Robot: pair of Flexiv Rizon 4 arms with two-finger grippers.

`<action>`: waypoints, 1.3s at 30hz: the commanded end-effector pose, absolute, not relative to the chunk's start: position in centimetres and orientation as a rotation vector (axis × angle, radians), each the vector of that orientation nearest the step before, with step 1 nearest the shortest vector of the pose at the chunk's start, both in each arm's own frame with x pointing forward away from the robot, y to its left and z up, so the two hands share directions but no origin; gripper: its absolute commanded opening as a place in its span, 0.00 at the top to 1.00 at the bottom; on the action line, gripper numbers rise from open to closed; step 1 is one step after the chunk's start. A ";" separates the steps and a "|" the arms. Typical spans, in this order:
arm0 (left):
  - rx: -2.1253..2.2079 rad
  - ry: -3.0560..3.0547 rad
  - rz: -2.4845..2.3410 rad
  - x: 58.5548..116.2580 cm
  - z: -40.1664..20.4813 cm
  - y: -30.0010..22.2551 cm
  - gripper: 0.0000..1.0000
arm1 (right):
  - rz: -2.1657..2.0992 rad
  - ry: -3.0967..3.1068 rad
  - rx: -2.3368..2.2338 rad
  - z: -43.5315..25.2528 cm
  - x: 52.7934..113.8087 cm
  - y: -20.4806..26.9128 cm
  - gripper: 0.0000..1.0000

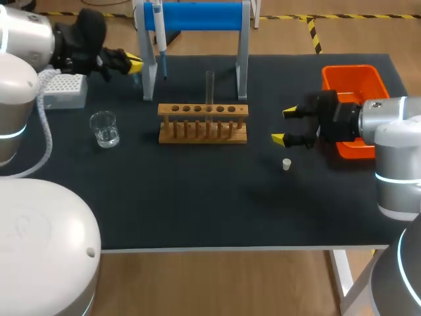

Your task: Invert the test tube, pick up the pipette, mount the tip to pipette, aspirate from beaker and dispense into the tube, eject the tip, return the pipette, and cap with the stopper.

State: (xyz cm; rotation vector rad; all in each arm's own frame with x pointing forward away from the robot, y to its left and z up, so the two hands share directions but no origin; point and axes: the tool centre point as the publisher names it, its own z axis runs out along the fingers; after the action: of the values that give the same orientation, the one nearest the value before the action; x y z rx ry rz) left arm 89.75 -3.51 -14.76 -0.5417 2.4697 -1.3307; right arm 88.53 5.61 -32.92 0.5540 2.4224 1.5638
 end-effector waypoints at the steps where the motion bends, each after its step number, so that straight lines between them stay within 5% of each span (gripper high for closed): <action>1: -0.521 2.518 -1.341 89.3 -14.3 -5.9 1.00 | 1.567 2.419 0.552 -33.0 88.5 5.5 0.00; 39: -0.280 2.621 -1.450 86.2 -11.5 -21.4 1.00 | 1.567 2.419 0.552 -33.0 88.5 5.5 0.00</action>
State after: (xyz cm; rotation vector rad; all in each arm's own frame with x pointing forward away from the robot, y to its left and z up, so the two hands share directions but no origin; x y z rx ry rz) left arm 85.47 -20.52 -11.26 -0.2950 2.6165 -1.4364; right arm 88.53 5.61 -32.91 0.5537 2.4224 1.5640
